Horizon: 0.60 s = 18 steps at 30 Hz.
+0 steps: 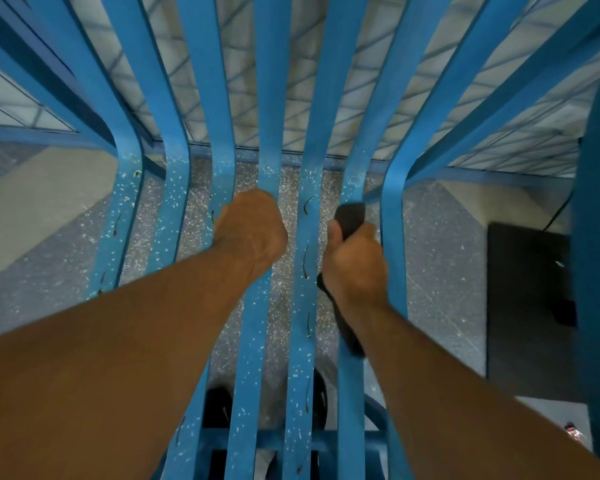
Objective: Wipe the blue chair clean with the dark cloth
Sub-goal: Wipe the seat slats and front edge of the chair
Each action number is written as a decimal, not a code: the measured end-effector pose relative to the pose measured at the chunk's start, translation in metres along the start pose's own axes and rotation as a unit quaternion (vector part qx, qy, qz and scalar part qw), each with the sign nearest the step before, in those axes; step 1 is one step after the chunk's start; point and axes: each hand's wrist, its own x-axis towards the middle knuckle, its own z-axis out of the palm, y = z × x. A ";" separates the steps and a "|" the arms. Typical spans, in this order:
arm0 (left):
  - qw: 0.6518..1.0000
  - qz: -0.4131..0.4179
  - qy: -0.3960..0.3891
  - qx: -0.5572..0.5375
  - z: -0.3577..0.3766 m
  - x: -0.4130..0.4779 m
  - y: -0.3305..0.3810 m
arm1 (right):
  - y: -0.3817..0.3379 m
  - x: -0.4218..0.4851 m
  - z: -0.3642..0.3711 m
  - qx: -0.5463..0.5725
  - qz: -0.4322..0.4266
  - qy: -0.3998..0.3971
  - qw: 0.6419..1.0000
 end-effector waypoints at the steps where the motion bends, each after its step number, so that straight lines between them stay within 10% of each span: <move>1: 1.000 -0.003 -0.006 0.001 0.000 0.001 0.001 | -0.009 0.014 -0.001 0.004 0.010 0.004 1.000; 18: 1.000 0.001 -0.021 0.020 -0.004 0.004 0.004 | -0.029 0.045 -0.008 0.059 0.009 0.013 0.998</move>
